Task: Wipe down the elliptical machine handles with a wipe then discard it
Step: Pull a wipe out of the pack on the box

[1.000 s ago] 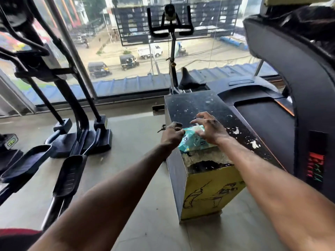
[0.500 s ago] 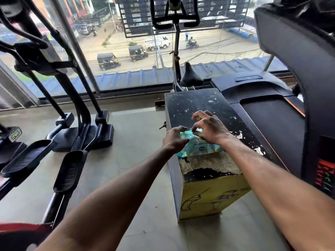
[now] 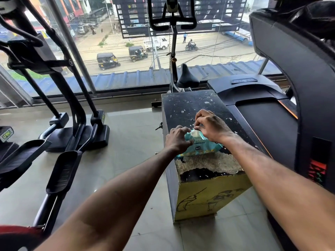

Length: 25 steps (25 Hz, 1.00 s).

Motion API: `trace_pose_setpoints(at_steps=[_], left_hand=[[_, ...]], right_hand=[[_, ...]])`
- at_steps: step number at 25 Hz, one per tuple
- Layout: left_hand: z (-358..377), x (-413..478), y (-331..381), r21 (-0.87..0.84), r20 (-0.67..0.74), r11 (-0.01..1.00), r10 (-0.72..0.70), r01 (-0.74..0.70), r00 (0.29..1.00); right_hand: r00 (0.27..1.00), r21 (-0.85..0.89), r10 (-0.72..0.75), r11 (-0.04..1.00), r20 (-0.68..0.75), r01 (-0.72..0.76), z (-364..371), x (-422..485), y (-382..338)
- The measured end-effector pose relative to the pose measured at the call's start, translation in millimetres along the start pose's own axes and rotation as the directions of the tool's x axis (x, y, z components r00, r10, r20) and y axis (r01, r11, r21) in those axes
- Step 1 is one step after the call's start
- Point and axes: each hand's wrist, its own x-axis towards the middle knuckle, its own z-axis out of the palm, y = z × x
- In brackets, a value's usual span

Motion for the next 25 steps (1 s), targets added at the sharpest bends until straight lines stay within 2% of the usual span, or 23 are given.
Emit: trace_pose_setpoints(at_steps=[5,10,13,16,18,20,23,25], left_hand=[[7,7,-7,0.037,-0.041,0.999,0.033,-0.032,0.999],[2,11,-6,0.016,-0.033,0.999,0.040,-0.039,0.999],[-5,12,-2,-0.155,-0.052,0.988,-0.025,0.016,0.998],[-20,9,5,-0.462,-0.060,0.886,-0.081,0.045,0.995],[-35,6,14,-0.659,-0.038,0.751,-0.092,0.044,0.995],[-53,4,23,-0.791,-0.012,0.610,-0.094,0.048,0.996],[-80,5,29,-0.847,0.007,0.529,-0.091,0.054,0.996],[-102,4,26,-0.875,-0.036,0.484,-0.090,0.012,0.995]], right_hand=[[0.988,-0.060,-0.130,0.990,-0.081,0.125,-1,2,4],[0.972,0.064,-0.123,0.988,-0.201,0.138,-11,7,5],[0.965,0.229,-0.005,0.971,-0.260,0.067,-24,15,-5],[0.968,0.308,0.103,0.951,-0.227,-0.028,-28,25,-4],[0.964,0.458,0.186,0.885,-0.189,-0.081,-32,31,-5],[0.958,0.645,0.250,0.757,-0.140,-0.103,-40,35,-13],[0.939,0.834,0.336,0.537,-0.071,-0.129,-57,43,-30],[0.919,0.889,0.391,0.433,-0.037,-0.149,-66,51,-39]])
